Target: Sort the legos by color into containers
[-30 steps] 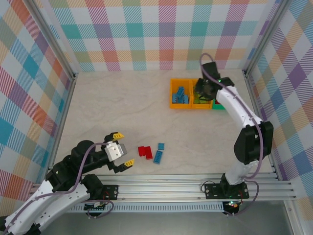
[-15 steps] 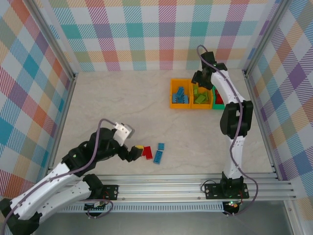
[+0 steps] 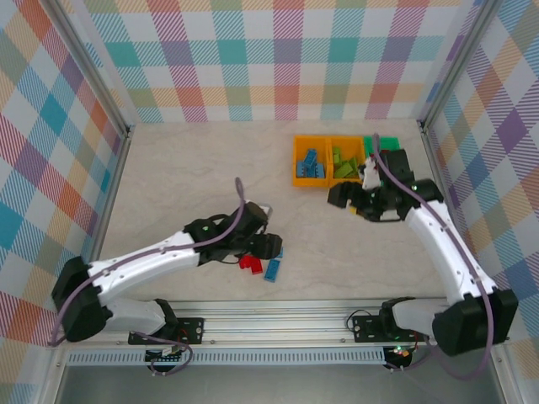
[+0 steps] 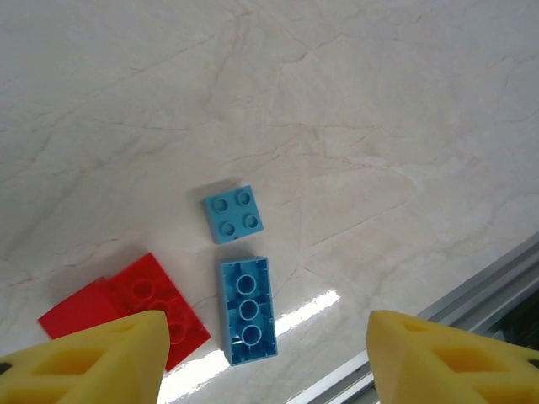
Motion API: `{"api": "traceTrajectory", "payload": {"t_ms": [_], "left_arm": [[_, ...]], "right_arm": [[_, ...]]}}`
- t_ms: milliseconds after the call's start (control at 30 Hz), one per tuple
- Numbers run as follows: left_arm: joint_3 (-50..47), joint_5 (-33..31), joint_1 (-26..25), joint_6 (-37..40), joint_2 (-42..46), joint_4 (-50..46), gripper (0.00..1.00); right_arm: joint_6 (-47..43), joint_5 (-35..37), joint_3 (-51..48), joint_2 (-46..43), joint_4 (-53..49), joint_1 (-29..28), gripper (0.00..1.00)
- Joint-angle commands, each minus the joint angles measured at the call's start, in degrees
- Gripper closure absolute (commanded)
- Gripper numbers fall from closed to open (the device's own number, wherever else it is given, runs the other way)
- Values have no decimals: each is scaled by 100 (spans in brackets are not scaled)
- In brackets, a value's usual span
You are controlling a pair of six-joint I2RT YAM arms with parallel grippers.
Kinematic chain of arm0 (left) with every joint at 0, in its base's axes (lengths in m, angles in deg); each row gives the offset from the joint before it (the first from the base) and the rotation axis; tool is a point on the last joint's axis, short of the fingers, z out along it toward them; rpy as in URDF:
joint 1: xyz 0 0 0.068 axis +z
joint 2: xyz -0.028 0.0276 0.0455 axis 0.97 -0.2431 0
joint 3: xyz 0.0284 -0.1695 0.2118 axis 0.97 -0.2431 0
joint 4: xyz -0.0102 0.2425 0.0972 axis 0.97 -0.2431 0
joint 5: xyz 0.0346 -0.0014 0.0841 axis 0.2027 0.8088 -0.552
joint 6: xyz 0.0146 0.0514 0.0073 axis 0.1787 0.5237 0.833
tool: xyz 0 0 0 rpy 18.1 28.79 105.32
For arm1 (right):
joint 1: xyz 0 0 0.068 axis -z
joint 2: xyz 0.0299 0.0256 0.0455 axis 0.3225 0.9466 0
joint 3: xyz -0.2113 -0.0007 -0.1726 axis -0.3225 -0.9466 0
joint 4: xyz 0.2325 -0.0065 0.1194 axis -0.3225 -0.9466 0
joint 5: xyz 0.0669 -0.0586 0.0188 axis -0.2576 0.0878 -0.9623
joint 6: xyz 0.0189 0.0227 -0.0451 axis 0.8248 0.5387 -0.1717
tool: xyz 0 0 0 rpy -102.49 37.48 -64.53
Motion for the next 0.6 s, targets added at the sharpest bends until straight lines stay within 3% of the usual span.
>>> {"api": "traceTrajectory", "payload": {"t_ms": [0, 267, 467, 567], "left_arm": [[544, -171, -225, -125, -757, -252, 36], [1481, -1135, -316, -439, -2428, -966, 37], [1700, -730, -240, -491, -3164, -951, 36], [1621, -1029, -239, -724, -3329, -890, 43]], "right_arm": [[133, -542, -483, -493, -429, -1, 19], [132, -387, -731, -1095, -749, -1, 16], [35, -354, -791, -1112, -782, -1, 16], [47, -396, -800, -1084, -778, -1, 15]]}}
